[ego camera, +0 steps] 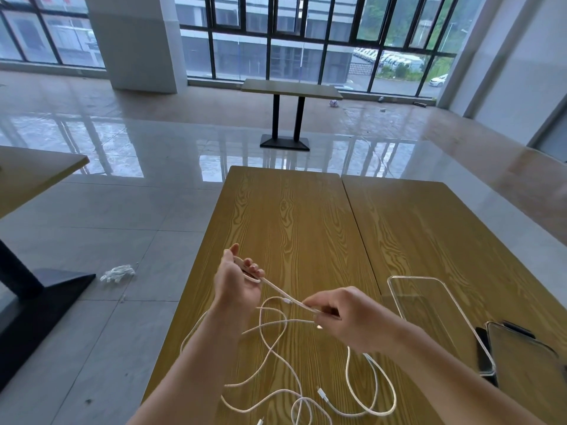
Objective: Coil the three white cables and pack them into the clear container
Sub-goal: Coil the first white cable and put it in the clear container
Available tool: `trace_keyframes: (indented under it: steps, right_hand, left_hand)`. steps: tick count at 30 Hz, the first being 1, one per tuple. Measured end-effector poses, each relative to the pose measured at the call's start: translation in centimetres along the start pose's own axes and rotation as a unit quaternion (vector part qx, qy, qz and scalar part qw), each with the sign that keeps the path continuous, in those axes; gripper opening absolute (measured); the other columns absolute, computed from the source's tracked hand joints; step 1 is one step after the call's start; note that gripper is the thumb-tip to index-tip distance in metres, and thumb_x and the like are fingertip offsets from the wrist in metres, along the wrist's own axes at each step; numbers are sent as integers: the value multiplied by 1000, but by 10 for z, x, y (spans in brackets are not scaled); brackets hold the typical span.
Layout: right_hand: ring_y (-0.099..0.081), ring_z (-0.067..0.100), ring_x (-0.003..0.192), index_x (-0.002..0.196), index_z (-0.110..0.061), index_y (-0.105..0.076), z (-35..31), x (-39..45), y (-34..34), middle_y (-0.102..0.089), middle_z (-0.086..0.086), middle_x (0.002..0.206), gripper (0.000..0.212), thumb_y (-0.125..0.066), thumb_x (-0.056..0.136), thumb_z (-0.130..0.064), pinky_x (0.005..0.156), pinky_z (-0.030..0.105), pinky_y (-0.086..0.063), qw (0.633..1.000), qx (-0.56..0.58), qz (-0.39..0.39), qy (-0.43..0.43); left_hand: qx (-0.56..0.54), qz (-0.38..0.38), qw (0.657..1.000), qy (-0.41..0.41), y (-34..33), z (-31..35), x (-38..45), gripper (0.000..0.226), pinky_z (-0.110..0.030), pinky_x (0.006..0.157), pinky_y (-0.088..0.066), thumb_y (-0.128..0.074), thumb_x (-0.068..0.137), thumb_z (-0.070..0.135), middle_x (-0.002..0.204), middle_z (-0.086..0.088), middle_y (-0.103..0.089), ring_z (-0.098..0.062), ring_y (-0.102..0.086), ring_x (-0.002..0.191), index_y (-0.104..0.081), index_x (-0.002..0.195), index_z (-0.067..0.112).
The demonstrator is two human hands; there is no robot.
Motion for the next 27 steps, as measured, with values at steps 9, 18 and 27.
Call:
trace_keyframes:
  steps: [9,18,27]
  right_hand:
    - [-54,-4,48,110,-24,-72,-51,-12,48,-62,-29,62,18,-57,100,-24,50,10,-43,995,-59,27,78]
    - [-61,-7,61,101,-22,-75,-91,3,95,-60,-24,64,14,-62,97,-22,55,10,-46,966,-110,175,152]
    - [-57,-11,55,88,-18,-76,-82,14,117,-58,-20,57,13,-66,94,-20,48,10,-40,957,-104,246,110]
  left_hand:
    - [84,11,996,-39,-5,24,12,30,-35,66,-48,-41,102,42,92,-6,-46,-17,-46,75,-62,103,20]
    - [307,-196,931,0,-75,-9,-40,55,-31,62,-47,-30,97,64,91,-9,-69,-20,-59,79,-72,104,29]
    - [322,-361,867,120,-87,-46,-69,72,-26,52,-43,-39,79,75,96,-11,-70,-17,-61,71,-64,121,22]
Point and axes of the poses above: each hand's wrist, its own x-axis towards the middle knuckle, its own y-axis out of the back of the hand, z = x × y, the point moved 10 cm from there along x, towards the middle knuckle
